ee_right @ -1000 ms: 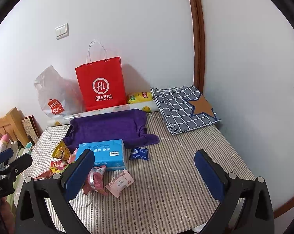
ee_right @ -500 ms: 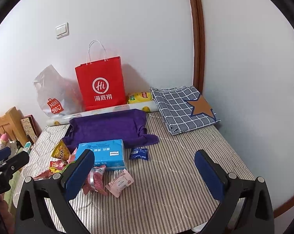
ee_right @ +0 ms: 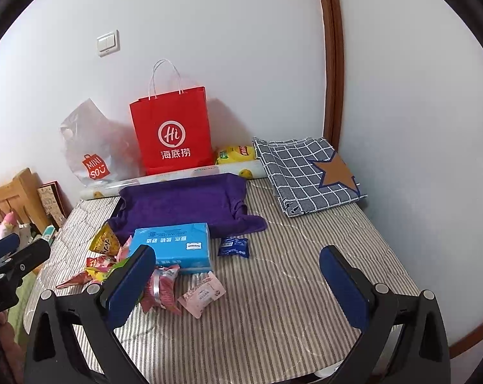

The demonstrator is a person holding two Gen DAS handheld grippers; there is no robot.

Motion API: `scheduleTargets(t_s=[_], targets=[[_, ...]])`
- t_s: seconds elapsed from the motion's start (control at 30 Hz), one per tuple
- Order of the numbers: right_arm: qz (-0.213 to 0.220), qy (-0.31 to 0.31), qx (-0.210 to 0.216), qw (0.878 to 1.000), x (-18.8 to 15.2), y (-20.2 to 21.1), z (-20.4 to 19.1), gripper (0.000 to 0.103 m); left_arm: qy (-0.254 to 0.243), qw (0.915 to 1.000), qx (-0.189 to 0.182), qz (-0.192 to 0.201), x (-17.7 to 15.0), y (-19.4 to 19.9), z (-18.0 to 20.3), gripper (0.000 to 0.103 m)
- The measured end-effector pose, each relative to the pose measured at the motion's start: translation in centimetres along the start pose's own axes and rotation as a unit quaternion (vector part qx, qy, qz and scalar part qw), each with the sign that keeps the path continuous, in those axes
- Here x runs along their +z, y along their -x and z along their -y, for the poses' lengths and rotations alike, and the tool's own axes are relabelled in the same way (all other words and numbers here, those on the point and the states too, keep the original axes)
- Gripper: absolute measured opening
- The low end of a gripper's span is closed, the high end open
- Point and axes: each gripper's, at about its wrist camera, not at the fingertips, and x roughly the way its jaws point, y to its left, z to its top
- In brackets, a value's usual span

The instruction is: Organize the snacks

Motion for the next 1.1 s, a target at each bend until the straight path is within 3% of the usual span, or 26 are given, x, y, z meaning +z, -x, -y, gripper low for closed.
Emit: scheduleTargets(t_s=[0.7,1.1], targets=[[0.023,0.008,0.004,1.000,0.0,1.1,-0.8,0.103,0.001,0.9999,-0.003,0.016,0.2,0.6,-0.2,0.103],[0.026,0.010,0.002,1.000,-0.1,1.1,-1.0,0.103,0.000,1.0000,-0.008,0.003,0.2,0.2,-0.4,0.103]])
